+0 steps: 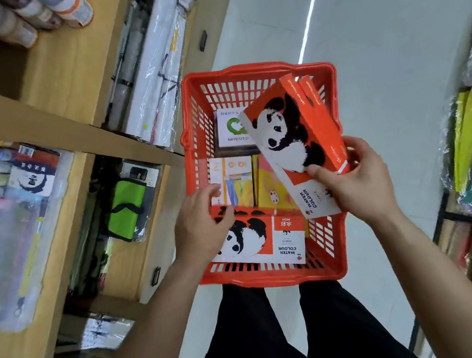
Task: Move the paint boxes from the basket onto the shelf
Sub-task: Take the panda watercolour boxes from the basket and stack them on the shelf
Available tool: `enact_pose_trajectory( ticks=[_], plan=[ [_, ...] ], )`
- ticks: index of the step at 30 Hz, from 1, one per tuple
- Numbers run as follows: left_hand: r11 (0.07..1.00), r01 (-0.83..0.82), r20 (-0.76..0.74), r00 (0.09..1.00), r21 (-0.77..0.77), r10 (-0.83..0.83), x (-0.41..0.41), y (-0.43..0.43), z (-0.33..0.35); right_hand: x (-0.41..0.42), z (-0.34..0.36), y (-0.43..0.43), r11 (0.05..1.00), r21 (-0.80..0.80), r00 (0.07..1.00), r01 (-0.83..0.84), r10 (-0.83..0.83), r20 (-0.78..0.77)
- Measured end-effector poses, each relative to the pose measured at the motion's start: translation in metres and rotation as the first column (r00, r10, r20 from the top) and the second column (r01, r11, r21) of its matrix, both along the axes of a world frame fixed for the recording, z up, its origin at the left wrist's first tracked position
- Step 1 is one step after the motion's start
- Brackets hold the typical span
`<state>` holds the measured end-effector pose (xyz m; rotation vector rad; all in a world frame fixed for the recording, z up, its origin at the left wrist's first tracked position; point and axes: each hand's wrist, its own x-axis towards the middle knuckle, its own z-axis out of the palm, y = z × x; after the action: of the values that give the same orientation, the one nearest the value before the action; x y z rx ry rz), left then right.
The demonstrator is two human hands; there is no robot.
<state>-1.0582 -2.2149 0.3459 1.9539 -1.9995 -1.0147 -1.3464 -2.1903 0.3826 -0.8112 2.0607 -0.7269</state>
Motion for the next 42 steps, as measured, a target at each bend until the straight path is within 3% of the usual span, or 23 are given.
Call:
enact_pose_trajectory(
  ticks=[2, 5, 9, 11, 17, 23, 28, 33, 37, 42],
  plan=[
    [0.953, 0.234, 0.000, 0.971, 0.191, -0.238, -0.012, -0.012, -0.016, -0.010, 0.002, 0.020, 0.988, 0.006, 0.988, 0.154, -0.154, 0.021],
    [0.753, 0.486, 0.058, 0.823, 0.444, -0.565, -0.030, -0.032, -0.051, -0.020, 0.000, 0.053, 0.933, 0.039, 0.927, 0.357, -0.359, 0.105],
    [0.524, 0.530, 0.024, 0.687, 0.666, -0.726, -0.037, -0.042, -0.089, -0.009, -0.003, 0.090, 0.841, 0.090, 0.832, 0.533, -0.540, 0.125],
    [0.508, 0.548, 0.030, 0.660, 0.665, -0.751, -0.035, -0.042, -0.097, 0.001, -0.007, 0.099, 0.835, 0.104, 0.826, 0.540, -0.550, 0.126],
    [0.556, 0.537, 0.033, 0.699, 0.634, -0.714, -0.026, -0.034, -0.091, 0.027, -0.015, 0.103, 0.855, 0.139, 0.855, 0.500, -0.513, 0.078],
    [0.504, 0.549, -0.074, 0.722, 0.667, -0.688, -0.019, -0.034, -0.076, 0.034, -0.016, 0.099, 0.857, 0.166, 0.864, 0.488, -0.501, 0.047],
    [0.719, 0.447, -0.004, 0.851, 0.532, -0.526, -0.011, -0.022, -0.039, 0.028, -0.005, 0.091, 0.850, 0.141, 0.857, 0.508, -0.516, 0.024],
    [0.918, 0.116, -0.049, 0.993, 0.380, -0.106, -0.005, -0.014, 0.017, 0.029, 0.017, 0.077, 0.851, 0.094, 0.852, 0.516, -0.521, 0.047],
    [0.936, -0.164, -0.108, 0.973, 0.312, 0.206, 0.002, -0.012, 0.063, 0.036, 0.041, 0.061, 0.871, 0.046, 0.866, 0.489, -0.492, 0.087],
    [0.879, -0.419, -0.180, 0.869, 0.227, 0.461, 0.024, 0.009, 0.123, 0.041, 0.077, 0.044, 0.940, -0.021, 0.927, 0.341, -0.332, 0.176]
  ],
)
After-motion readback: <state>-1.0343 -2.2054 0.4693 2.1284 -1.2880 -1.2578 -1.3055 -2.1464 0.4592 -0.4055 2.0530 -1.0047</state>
